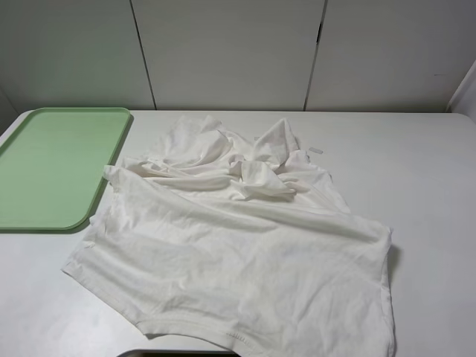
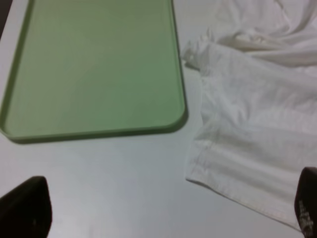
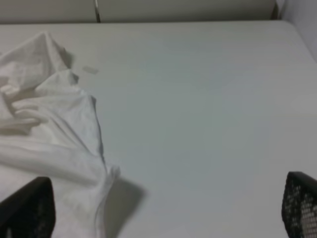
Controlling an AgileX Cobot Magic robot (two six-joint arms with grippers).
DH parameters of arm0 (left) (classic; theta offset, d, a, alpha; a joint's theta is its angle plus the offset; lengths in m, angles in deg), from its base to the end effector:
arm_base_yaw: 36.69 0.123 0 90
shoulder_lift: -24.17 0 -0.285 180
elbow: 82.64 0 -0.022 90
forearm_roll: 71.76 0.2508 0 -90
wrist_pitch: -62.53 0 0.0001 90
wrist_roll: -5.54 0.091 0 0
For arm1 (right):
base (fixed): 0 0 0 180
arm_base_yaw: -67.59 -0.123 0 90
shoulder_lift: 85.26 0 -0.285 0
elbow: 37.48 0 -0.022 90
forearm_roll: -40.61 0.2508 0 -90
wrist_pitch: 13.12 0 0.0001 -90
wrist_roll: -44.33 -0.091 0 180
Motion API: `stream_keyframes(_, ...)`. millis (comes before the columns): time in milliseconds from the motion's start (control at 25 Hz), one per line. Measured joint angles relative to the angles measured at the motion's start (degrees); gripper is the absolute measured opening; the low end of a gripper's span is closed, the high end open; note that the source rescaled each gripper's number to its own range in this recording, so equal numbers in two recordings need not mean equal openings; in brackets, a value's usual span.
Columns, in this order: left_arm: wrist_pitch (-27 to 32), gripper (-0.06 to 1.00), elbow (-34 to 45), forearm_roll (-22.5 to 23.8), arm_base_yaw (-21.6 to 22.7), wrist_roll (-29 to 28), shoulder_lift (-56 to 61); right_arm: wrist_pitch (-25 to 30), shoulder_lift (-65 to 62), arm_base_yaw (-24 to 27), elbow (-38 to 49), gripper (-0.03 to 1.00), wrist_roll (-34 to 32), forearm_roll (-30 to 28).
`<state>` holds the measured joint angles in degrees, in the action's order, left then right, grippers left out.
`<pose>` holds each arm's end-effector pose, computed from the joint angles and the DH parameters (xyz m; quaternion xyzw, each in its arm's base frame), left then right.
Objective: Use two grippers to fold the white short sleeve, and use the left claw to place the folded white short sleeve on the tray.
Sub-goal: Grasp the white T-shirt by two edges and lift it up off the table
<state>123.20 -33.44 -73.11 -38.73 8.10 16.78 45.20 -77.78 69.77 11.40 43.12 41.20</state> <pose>-0.0046 -0.0017 0.2744 0.0347 0.8531 -0.0094 0.5206 -0.0033 0.0009 0.2793 0.0248 0.8415 0.0006 0.5397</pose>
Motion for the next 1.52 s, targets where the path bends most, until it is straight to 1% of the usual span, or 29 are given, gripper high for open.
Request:
stream_keyframes(120,0.1,0.97,-2.3,-0.1,0.0,0.1,-1.5,0.1,1.0,0.0,-0.2,1.0,0.0,0.2)
stream_keyframes(160,0.1,0.97,-4.4,-0.1,0.0,0.1,-3.5,0.2,2.7,0.0,-0.8,1.0,0.1,0.7)
stream_keyframes(280,0.1,0.97,-8.4,-0.1,0.0,0.5,-8.2,0.2,9.8,0.0,-5.3,1.0,2.5,3.2)
stream_keyframes(480,1.0,0.97,-17.8,-0.2,0.0,4.7,-21.5,-0.3,20.9,-0.3,-12.5,1.0,8.4,6.9)
stream_keyframes(560,3.3,0.97,-22.4,-0.3,-0.1,7.4,-27.7,-0.9,23.5,-0.9,-14.2,1.0,9.4,8.0)
stream_keyframes(600,3.9,0.97,-24.0,-0.3,-0.9,8.0,-30.3,-1.2,24.6,-1.3,-15.0,1.0,9.8,8.3)
stream_keyframes(640,4.1,0.97,-26.0,-0.5,-2.8,8.8,-33.1,-1.9,26.3,-2.2,-16.0,1.0,10.6,9.1)
stream_keyframes(720,4.1,0.97,-28.8,-1.1,-6.7,10.3,-37.1,-3.8,33.4,-7.0,-19.9,1.0,13.8,9.7)
stream_keyframes(800,4.1,0.97,-30.2,-1.1,-11.2,12.3,-40.4,-4.5,36.2,-9.6,-20.5,1.0,14.9,9.7)
stream_keyframes(840,4.2,0.97,-30.4,-1.0,-13.6,13.5,-42.0,-5.2,39.2,-12.8,-20.7,1.0,16.4,9.7)
stream_keyframes(880,4.2,0.97,-30.6,-0.7,-15.6,14.5,-43.2,-5.3,41.1,-14.7,-20.7,1.0,17.2,9.7)
stream_keyframes(960,4.2,0.97,-30.6,0.6,-20.3,16.4,-46.1,-5.8,45.0,-18.9,-20.8,1.0,19.0,9.7)
stream_keyframes(1040,4.2,0.97,-30.6,2.9,-24.3,18.4,-48.9,-6.8,49.5,-23.0,-20.8,1.0,21.0,9.6)
stream_keyframes(1160,4.2,0.97,-30.6,5.9,-28.6,21.7,-53.5,-8.1,54.7,-27.7,-20.9,1.0,23.3,9.2)
stream_keyframes(1200,4.1,0.97,-30.6,6.8,-30.4,24.2,-56.5,-8.7,58.8,-30.6,-20.9,1.0,25.2,8.1)
stream_keyframes(1280,3.0,0.97,-30.6,7.0,-31.9,26.2,-60.1,-9.6,62.3,-32.7,-20.9,1.0,26.5,6.2)
stream_keyframes(1360,2.2,0.97,-30.6,7.0,-32.5,26.6,-61.6,-10.4,65.4,-33.9,-20.9,1.0,27.0,5.0)
stream_keyframes(1520,1.2,0.97,-30.6,6.8,-32.7,27.0,-64.3,-12.1,71.9,-34.3,-21.0,1.0,27.7,3.9)
